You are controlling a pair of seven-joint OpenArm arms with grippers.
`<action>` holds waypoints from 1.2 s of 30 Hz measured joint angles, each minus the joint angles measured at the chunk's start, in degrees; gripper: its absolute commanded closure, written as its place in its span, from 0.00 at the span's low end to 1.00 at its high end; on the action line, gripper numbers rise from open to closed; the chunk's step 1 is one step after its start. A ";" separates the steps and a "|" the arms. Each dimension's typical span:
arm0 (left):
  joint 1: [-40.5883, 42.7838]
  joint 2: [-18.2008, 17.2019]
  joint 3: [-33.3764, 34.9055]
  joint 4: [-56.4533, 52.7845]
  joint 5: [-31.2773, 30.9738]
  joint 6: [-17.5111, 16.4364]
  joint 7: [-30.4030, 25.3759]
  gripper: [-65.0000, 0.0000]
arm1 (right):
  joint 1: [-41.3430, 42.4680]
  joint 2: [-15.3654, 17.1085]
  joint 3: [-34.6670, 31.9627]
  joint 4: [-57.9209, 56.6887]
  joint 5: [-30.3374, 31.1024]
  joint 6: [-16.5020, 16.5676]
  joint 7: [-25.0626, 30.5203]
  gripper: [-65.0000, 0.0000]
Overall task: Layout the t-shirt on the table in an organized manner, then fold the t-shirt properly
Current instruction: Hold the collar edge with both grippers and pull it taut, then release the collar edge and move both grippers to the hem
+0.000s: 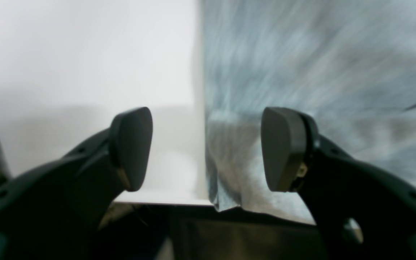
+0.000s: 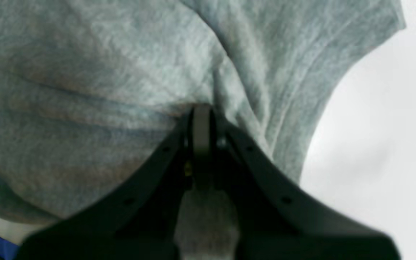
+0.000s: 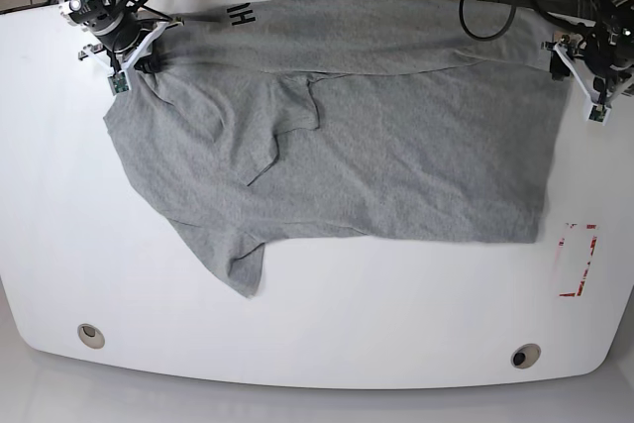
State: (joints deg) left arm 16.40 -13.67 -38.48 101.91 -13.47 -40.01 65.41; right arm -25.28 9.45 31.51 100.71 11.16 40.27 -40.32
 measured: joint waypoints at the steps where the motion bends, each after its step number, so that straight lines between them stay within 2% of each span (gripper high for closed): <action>1: -0.04 0.00 -0.07 -0.98 0.15 0.00 -0.61 0.34 | 0.00 0.00 -0.02 0.00 0.00 0.00 0.00 0.98; 13: -3.80 -4.46 -0.09 -13.68 0.07 -0.02 -5.03 0.34 | 0.02 -0.11 -0.07 0.02 0.02 0.00 0.00 0.98; 20: -6.78 -6.12 -0.17 -13.25 0.00 0.02 -5.01 0.34 | -0.15 -0.07 -0.04 2.34 -0.24 -0.20 -0.46 0.97; 23: -7.08 -6.45 -0.17 -10.08 -0.31 0.04 -3.89 0.34 | -0.17 -0.09 -0.07 4.39 -0.20 -0.15 -0.44 0.97; 28: -9.18 -6.58 -0.26 -4.42 0.15 0.02 2.08 0.34 | -0.15 0.04 -0.04 7.82 -0.42 -0.37 -0.44 0.96; 30: -10.54 -6.51 -0.24 -1.62 -0.07 0.02 3.04 0.34 | -0.04 0.04 -0.04 9.29 -0.42 -0.33 -1.05 0.89; 33: -12.04 -6.54 -0.24 1.42 -0.33 0.02 3.56 0.34 | 1.79 -0.11 -0.07 9.88 -0.42 0.20 -3.10 0.70; 34: -12.52 -6.54 -0.22 1.95 -0.35 0.04 3.56 0.34 | 2.71 -0.13 -0.07 9.81 -0.42 0.24 -3.65 0.59; 35: -13.27 -6.40 -0.20 2.29 -0.31 0.04 3.61 0.34 | 4.09 -0.13 -0.07 9.70 -0.63 0.22 -4.11 0.55; 36: -14.19 -6.19 -0.20 2.29 -0.17 0.04 3.63 0.34 | 5.40 -0.09 -0.07 9.57 -0.72 0.11 -4.09 0.46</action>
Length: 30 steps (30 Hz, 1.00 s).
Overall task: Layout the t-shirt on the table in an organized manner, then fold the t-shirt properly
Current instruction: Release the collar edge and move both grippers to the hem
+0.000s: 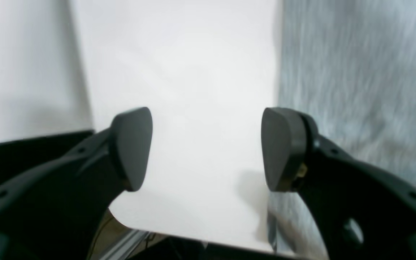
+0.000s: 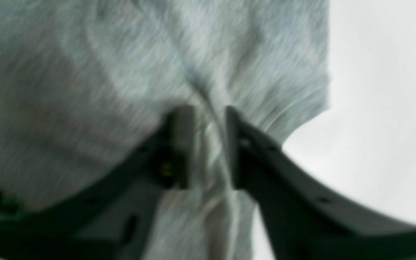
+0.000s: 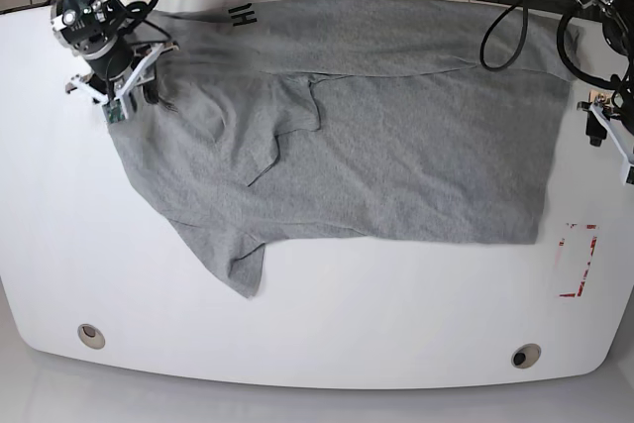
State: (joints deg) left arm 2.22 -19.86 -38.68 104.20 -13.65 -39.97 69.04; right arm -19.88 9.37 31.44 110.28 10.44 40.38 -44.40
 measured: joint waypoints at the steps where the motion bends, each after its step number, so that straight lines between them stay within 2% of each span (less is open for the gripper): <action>1: -0.98 0.76 -0.13 -0.09 0.48 0.00 0.44 0.34 | 1.42 0.11 0.11 -0.46 0.20 -0.28 0.39 0.40; 3: -3.19 2.12 -0.11 -0.33 1.27 0.02 0.70 0.34 | 4.50 0.20 0.09 -1.46 0.28 -0.42 0.81 0.35; 10: -10.95 5.57 0.09 -3.91 3.58 0.02 0.33 0.33 | 14.60 0.76 -0.07 -8.98 -0.44 -0.26 0.20 0.34; 17: -16.15 5.88 4.63 -10.38 3.72 0.02 -4.74 0.11 | 27.52 1.95 -4.35 -19.87 -6.60 -0.59 1.03 0.34; 19: -16.72 6.23 5.55 -11.39 3.41 -0.17 -6.05 0.11 | 30.58 1.57 -4.76 -23.41 -7.74 0.24 1.03 0.34; 23: -17.79 5.99 8.22 -13.03 3.76 0.00 -6.47 0.11 | 36.76 1.62 -4.68 -32.96 -10.56 -0.28 1.55 0.34; 30: -18.75 6.12 9.07 -13.64 3.32 -0.04 -6.95 0.11 | 45.29 4.17 -4.55 -50.90 -10.27 -0.33 10.71 0.35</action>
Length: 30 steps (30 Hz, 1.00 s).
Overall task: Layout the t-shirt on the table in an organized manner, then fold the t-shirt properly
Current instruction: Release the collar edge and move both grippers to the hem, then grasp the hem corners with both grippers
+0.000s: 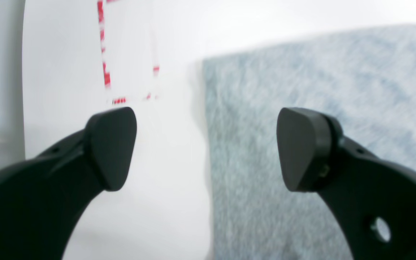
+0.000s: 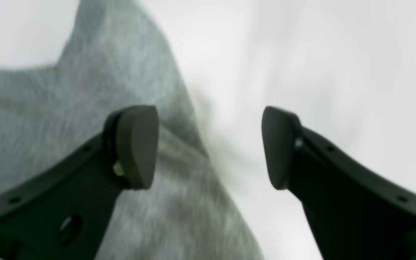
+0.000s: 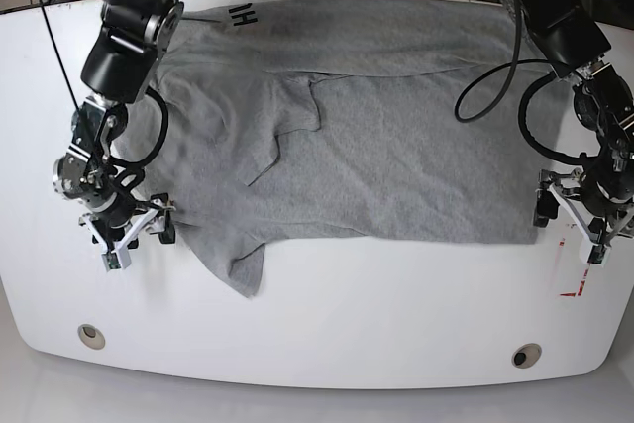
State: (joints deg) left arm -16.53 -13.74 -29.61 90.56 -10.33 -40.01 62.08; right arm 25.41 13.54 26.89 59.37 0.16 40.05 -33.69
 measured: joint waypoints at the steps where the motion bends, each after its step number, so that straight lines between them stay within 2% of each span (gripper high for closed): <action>1: 0.07 0.00 0.00 0.00 0.02 0.04 0.02 0.11 | 1.05 0.31 0.00 -2.51 -0.33 -0.46 0.31 0.35; 6: 0.70 -0.11 -0.09 -0.09 0.46 0.02 0.46 0.11 | 4.96 1.36 -0.02 -15.52 -0.04 -0.28 7.58 0.35; 9: 1.14 -0.09 -0.13 -0.11 0.37 0.04 0.35 0.11 | 5.49 1.33 -0.17 -19.12 -0.44 -0.59 9.14 0.35; 16: 2.40 -0.11 -0.39 -0.15 0.26 0.04 0.48 0.11 | 4.50 0.59 -0.22 -20.13 -0.37 -0.55 9.53 0.35; 22: 2.21 -0.13 -0.39 -0.17 0.22 0.04 0.39 0.11 | 2.34 -0.22 -0.22 -19.58 1.20 -0.31 12.68 0.36; 24: 2.25 -0.15 -0.44 -0.31 0.37 0.04 0.39 0.11 | 2.10 -0.17 -0.11 -19.54 1.29 0.04 12.66 0.40; 27: 1.97 -0.17 -0.46 -2.03 0.42 0.04 0.37 0.11 | 1.44 -0.22 -0.11 -19.30 1.36 0.02 12.87 0.57; 30: 1.33 -0.28 -0.44 -5.68 0.46 0.04 -0.48 0.11 | 0.98 -0.20 0.02 -19.30 1.53 0.04 13.53 0.79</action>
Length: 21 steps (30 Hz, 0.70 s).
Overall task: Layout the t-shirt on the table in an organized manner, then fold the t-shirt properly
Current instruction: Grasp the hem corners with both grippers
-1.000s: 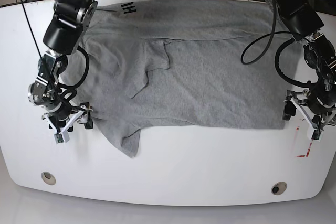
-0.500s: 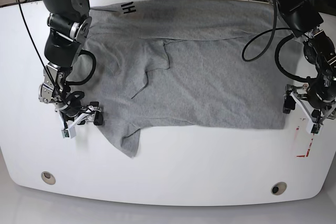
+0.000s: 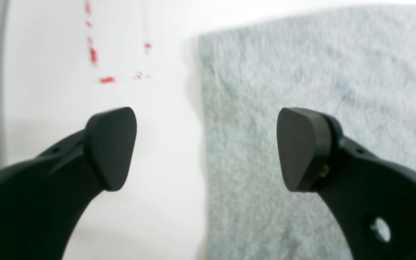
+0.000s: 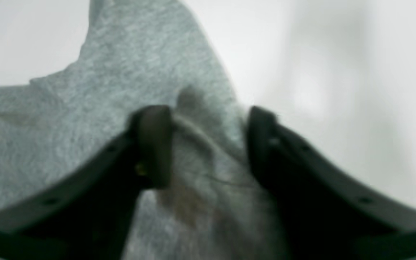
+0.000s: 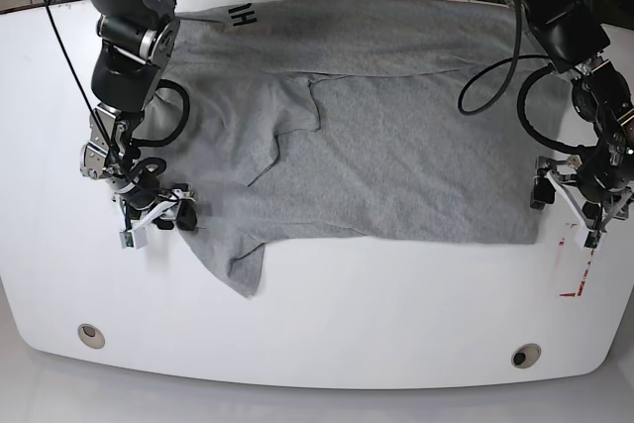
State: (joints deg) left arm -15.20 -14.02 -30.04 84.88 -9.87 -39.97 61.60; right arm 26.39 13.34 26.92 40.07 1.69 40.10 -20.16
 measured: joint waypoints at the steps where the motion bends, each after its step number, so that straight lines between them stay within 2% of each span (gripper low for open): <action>1: -0.20 -0.02 0.00 -0.94 0.02 0.02 -0.50 0.11 | -0.07 0.00 0.02 0.00 0.02 -0.02 0.00 0.86; 4: -0.92 0.00 0.11 -4.24 0.46 0.02 -3.72 0.10 | -0.15 -0.02 0.00 -0.02 -0.04 -0.09 -0.15 1.00; 9: -3.78 0.02 0.46 -11.10 2.69 0.24 -8.72 0.10 | -0.15 -0.02 0.00 -0.02 -0.02 -0.04 -0.66 0.97; 13: -7.41 0.04 0.42 -18.27 4.98 3.93 -13.07 0.10 | -0.09 0.07 -0.04 -0.04 0.00 0.00 -0.83 0.97; 21: -15.63 -0.33 0.37 -35.80 9.18 8.92 -22.56 0.10 | -1.46 -0.13 -2.14 3.58 -0.85 -0.04 -2.05 0.97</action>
State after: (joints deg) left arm -30.83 -14.35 -29.67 49.08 -0.69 -31.05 39.05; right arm 24.93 13.21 24.77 43.66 0.84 40.05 -22.22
